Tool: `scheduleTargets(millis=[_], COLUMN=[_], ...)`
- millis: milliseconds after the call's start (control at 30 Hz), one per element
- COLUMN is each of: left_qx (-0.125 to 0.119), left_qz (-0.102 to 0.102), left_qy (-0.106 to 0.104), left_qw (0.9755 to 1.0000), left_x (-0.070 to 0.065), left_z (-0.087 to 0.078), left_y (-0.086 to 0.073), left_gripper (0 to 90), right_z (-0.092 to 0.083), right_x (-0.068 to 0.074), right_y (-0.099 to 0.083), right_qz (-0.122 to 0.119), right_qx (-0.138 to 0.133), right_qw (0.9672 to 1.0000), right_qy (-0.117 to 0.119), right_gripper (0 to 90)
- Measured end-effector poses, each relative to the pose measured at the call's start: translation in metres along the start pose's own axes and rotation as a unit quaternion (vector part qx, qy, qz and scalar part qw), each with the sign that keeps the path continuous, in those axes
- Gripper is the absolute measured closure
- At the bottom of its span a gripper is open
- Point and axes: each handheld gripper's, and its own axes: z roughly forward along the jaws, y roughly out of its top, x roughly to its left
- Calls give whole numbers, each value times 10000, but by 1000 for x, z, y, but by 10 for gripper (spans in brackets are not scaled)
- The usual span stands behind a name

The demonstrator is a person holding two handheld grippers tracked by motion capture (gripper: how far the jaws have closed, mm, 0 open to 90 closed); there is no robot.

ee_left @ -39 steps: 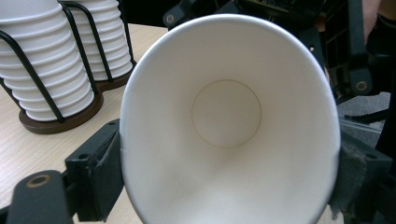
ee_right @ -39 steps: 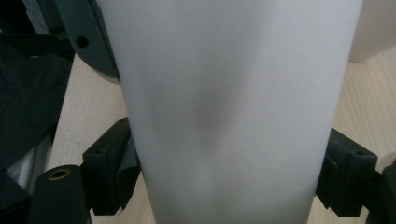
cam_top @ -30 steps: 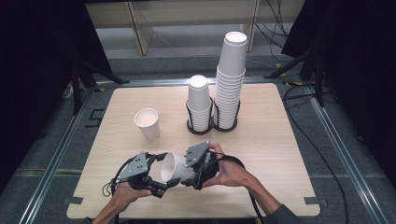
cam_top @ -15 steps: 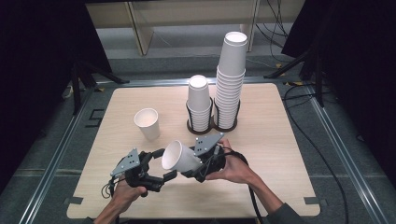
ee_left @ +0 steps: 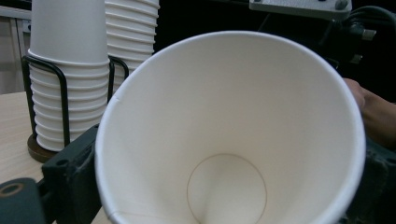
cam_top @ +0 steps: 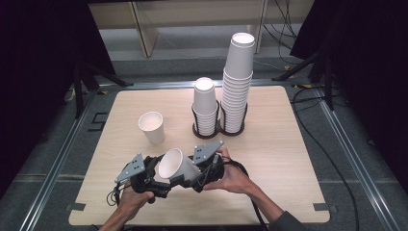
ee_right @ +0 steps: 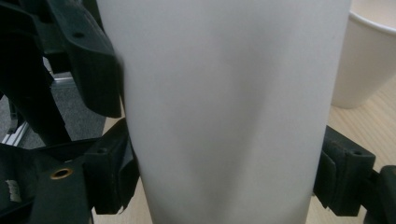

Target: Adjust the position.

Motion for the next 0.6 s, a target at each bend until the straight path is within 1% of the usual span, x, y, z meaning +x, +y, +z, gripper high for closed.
scheduleTargets(millis=[133,200,267,300,333,367,400,433,467,533,600], left_qx=[-4,-21,23,8,5,14,27,23,13,-14,12], left_qz=[39,26,100,106,116,114,125,147,140,121,187], left_qy=[43,31,8,37,50,50,86,109,124,212,336], left_qw=[10000,10000,9999,9999,9999,9999,9999,9998,9998,9997,9993], left_x=[0,0,0,-1,-1,-1,-1,0,0,2,4], left_z=[0,0,-1,-1,-1,-1,-1,-2,-3,-6,-9], left_y=[0,0,1,1,1,2,2,3,4,6,9], left_gripper=[67,79,96,103,111,117,121,125,126,127,126], right_z=[4,5,5,6,6,6,6,6,6,4,2], right_x=[1,1,0,0,0,-2,-2,-1,-2,-2,-4], right_y=[-1,-2,-2,-2,-3,-3,-3,-4,-4,-7,-10], right_qz=[32,74,98,118,119,11,18,86,89,101,139], right_qx=[-9,-24,-53,-56,-57,-101,-112,-81,-38,23,43], right_qw=[10000,10000,9999,9999,9999,9999,9999,9999,9999,9998,9997], right_qy=[37,57,77,91,70,15,2,-32,-82,-160,-211], right_gripper=[214,213,206,202,197,192,186,171,153,156,156])
